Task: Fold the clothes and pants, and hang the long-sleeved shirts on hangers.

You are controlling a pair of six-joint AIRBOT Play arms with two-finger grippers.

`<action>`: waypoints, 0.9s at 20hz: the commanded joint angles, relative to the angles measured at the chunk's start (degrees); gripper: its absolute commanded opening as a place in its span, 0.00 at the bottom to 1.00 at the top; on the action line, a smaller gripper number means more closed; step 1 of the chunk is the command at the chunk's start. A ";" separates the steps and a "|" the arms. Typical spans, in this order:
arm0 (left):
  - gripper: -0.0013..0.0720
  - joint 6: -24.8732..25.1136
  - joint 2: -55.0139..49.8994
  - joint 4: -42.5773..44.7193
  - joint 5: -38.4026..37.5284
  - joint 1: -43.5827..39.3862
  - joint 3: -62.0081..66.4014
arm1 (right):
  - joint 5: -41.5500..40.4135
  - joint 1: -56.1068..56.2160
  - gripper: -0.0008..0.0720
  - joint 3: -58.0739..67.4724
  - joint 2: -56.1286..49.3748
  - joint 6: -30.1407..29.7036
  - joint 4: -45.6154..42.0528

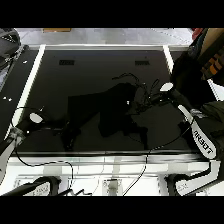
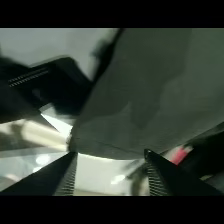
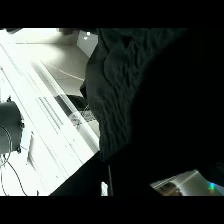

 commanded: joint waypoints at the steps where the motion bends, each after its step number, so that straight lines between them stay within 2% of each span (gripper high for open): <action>1: 0.61 0.02 -3.06 -3.87 7.50 -0.04 -0.22 | 0.00 -0.04 0.04 0.07 0.00 -0.02 0.02; 2: 0.45 0.07 -3.06 -4.59 8.55 -0.04 -0.17 | -0.02 -0.09 0.04 0.07 0.00 -0.04 -0.02; 4: 0.02 3.96 -2.99 -5.38 8.74 -0.02 0.09 | 0.11 -0.09 0.04 0.09 0.00 -0.04 -0.44; 7: 0.03 12.35 -1.38 -5.38 8.24 -0.02 0.81 | 4.28 -0.11 0.04 1.07 0.02 -0.04 -6.29; 9: 0.03 15.30 1.51 -5.38 8.20 -0.02 1.46 | 8.68 -0.11 0.04 1.77 0.68 -0.02 -13.62; 12: 0.03 15.74 6.47 -5.38 8.24 -0.02 2.69 | 11.02 -0.85 0.04 1.79 2.27 -0.02 -22.82; 14: 0.03 15.87 9.64 -5.11 8.90 0.02 3.19 | 8.72 -3.56 0.04 1.81 3.63 0.17 -23.47; 18: 0.03 19.56 14.38 -5.16 9.88 0.07 3.48 | 6.67 -9.68 0.04 1.81 5.86 1.55 -22.97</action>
